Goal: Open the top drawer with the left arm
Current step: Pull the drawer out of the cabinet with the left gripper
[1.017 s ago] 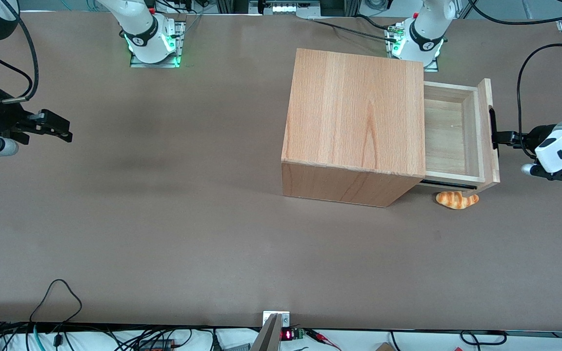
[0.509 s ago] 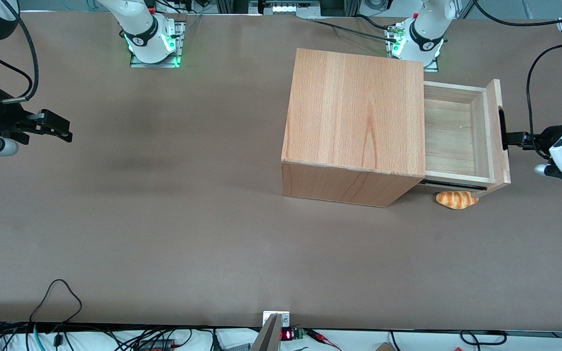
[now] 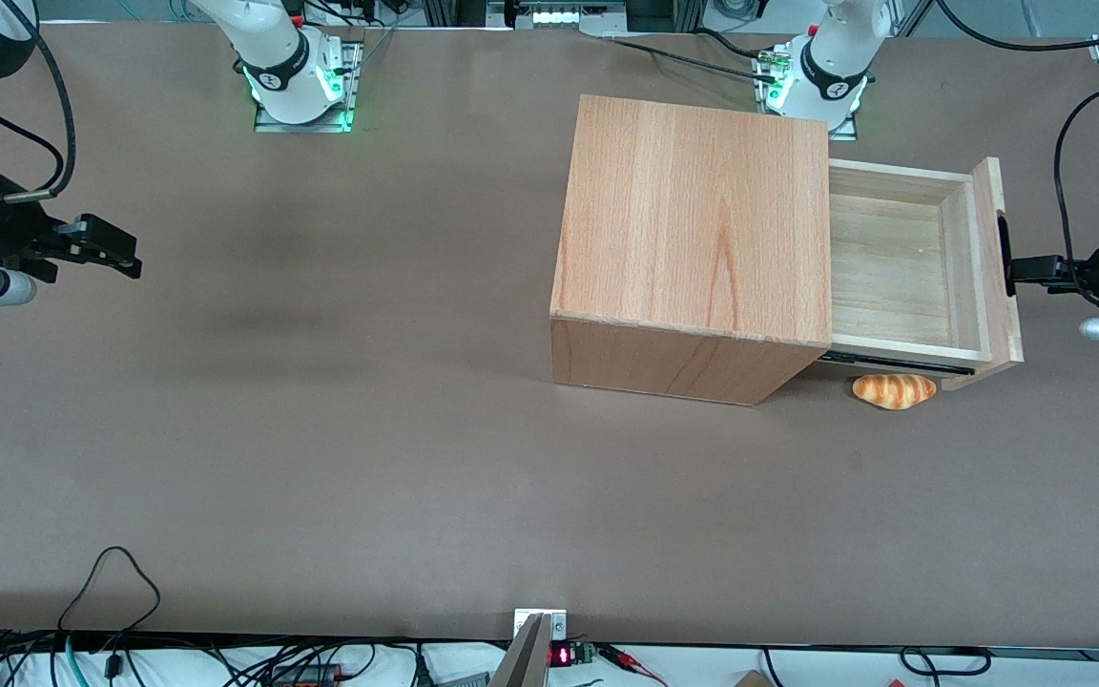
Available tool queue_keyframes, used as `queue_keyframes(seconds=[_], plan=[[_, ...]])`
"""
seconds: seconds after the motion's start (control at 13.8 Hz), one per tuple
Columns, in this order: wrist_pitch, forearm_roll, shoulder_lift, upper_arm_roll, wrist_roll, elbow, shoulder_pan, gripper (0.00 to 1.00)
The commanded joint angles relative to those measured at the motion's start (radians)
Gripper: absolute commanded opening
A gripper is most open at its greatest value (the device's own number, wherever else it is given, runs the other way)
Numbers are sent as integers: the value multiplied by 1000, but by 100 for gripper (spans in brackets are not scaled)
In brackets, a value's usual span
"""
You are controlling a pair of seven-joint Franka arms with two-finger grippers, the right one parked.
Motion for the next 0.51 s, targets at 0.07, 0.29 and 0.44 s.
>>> queue_keyframes(seconds=[0.07, 0.29, 0.44], plan=[[-2, 26, 43, -7, 59, 48, 32, 100], [-2, 26, 54, -7, 70, 50, 45, 100], [-2, 26, 54, -7, 71, 60, 44, 100]])
